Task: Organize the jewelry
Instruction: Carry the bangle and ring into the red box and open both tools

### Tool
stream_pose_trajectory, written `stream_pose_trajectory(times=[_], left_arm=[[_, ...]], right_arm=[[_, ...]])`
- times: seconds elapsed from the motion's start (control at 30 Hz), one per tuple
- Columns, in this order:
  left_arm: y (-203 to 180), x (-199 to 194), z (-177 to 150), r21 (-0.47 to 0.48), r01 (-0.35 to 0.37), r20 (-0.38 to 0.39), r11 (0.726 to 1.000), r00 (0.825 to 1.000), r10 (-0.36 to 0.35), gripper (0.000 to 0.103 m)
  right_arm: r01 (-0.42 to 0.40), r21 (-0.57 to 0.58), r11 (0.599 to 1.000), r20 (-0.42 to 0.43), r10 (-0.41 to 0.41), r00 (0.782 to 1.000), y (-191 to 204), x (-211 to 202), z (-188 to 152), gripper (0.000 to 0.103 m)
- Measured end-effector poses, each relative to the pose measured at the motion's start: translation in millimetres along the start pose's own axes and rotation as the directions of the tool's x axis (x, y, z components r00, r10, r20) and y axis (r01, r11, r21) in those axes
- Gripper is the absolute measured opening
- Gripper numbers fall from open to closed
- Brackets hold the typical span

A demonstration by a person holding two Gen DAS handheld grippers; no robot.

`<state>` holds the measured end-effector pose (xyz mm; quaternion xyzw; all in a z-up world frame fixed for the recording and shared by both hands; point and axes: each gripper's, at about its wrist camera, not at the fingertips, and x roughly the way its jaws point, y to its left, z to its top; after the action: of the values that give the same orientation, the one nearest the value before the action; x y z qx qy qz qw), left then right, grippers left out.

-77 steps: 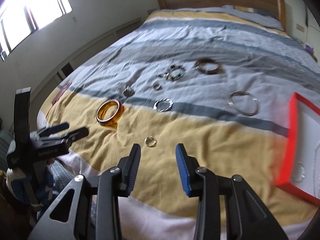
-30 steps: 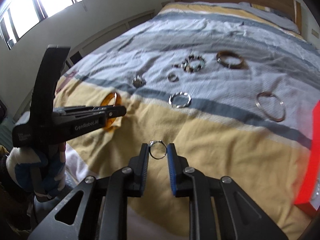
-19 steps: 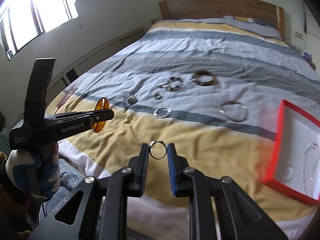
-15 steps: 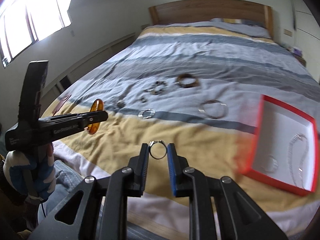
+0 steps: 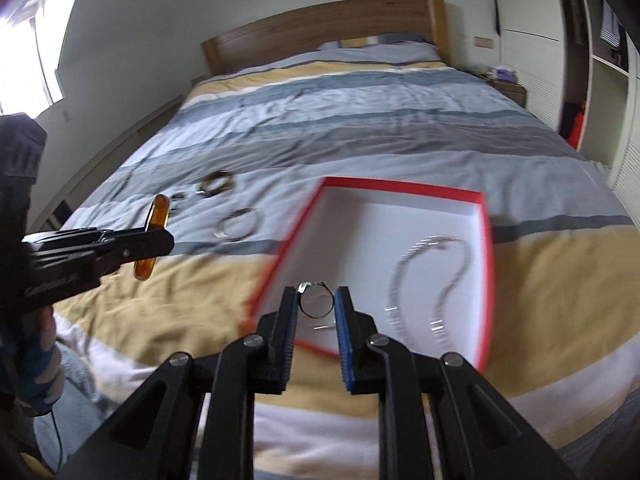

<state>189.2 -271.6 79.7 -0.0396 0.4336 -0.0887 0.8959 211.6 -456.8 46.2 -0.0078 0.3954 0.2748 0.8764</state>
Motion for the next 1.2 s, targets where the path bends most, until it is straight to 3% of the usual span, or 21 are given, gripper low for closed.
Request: stream_pose_trajectory(times=[0.3,0.53,0.77,1.2], left_arm=[[-38.6,92.3,45.5,0.075,0.063,-0.091,0.995,0.994,-0.056,0.009],[-39.1,149.3,40.5,0.092,0.054,-0.178,0.994,0.983,-0.037,0.01],[-35.4,171.5,25.9,0.102,0.06,-0.219,0.993,0.975,-0.036,0.009],[-26.8,166.6,22.7,0.044,0.086,-0.203,0.995,0.976,-0.075,0.016]], right_arm=[[0.023,0.029,0.999,-0.078,-0.021,0.997,-62.9,51.7,7.7,0.017],[0.024,-0.04,0.999,-0.151,-0.03,0.988,-81.6,87.0,21.6,0.017],[0.049,-0.115,0.992,-0.189,-0.07,0.979,-82.3,107.4,25.9,0.018],[0.065,-0.172,0.983,-0.243,-0.106,0.964,-79.2,114.8,27.0,0.019]])
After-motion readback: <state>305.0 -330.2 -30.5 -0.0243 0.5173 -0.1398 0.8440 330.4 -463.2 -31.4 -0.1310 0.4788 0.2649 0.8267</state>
